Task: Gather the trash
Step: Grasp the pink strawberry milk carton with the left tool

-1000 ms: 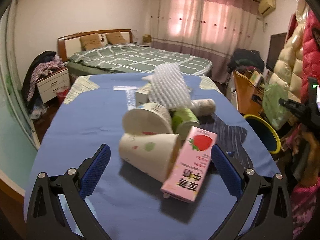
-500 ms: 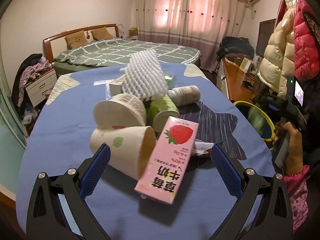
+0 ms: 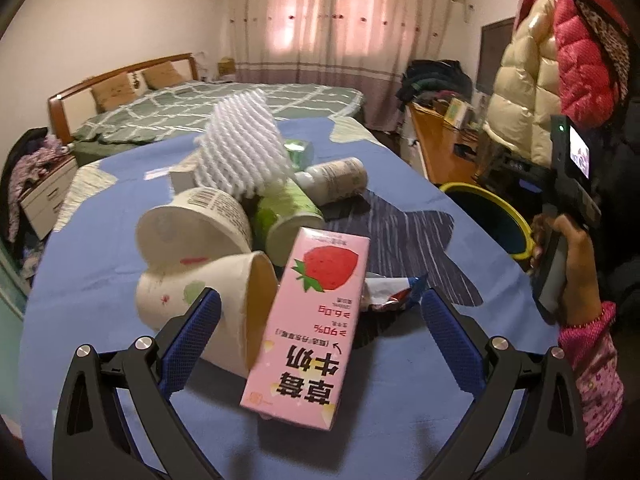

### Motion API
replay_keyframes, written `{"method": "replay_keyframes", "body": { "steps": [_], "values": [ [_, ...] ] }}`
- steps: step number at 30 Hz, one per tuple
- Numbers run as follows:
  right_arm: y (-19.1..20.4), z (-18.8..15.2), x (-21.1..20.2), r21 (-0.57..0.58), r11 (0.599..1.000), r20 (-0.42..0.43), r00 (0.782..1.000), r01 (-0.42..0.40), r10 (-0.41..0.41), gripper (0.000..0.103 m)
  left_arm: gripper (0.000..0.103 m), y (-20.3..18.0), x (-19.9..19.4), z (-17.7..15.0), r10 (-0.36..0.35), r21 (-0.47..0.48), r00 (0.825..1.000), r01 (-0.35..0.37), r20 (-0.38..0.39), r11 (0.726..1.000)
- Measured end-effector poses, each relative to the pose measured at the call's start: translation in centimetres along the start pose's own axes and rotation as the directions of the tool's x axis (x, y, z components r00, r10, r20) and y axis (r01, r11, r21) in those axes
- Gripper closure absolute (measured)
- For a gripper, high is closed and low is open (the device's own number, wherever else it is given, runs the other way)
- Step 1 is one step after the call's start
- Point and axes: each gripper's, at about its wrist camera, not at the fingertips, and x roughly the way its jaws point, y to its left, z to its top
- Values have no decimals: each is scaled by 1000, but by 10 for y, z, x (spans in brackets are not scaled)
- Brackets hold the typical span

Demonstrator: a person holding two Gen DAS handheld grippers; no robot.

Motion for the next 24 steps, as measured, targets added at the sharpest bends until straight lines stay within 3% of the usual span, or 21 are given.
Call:
{"method": "replay_keyframes", "body": {
  "steps": [5,9,18,24],
  "values": [
    [0,0,0,1,1000,-1,1000,-7,7,44,6,-9,1,2,-73,42,997,73,5,996],
    [1,-1,1,2,1000,-2,1000,-13,13,43,9,-7,12,3,-32,65,999,33,-15,997],
    [2,-1,1,8,1000,-5,1000,-26,26,41,17,-4,8,-12,-54,77,993,62,-103,995],
    [2,-1,0,15,999,-2,999,-34,34,41,35,-2,-1,-16,-84,33,989,89,-123,996]
  ]
}}
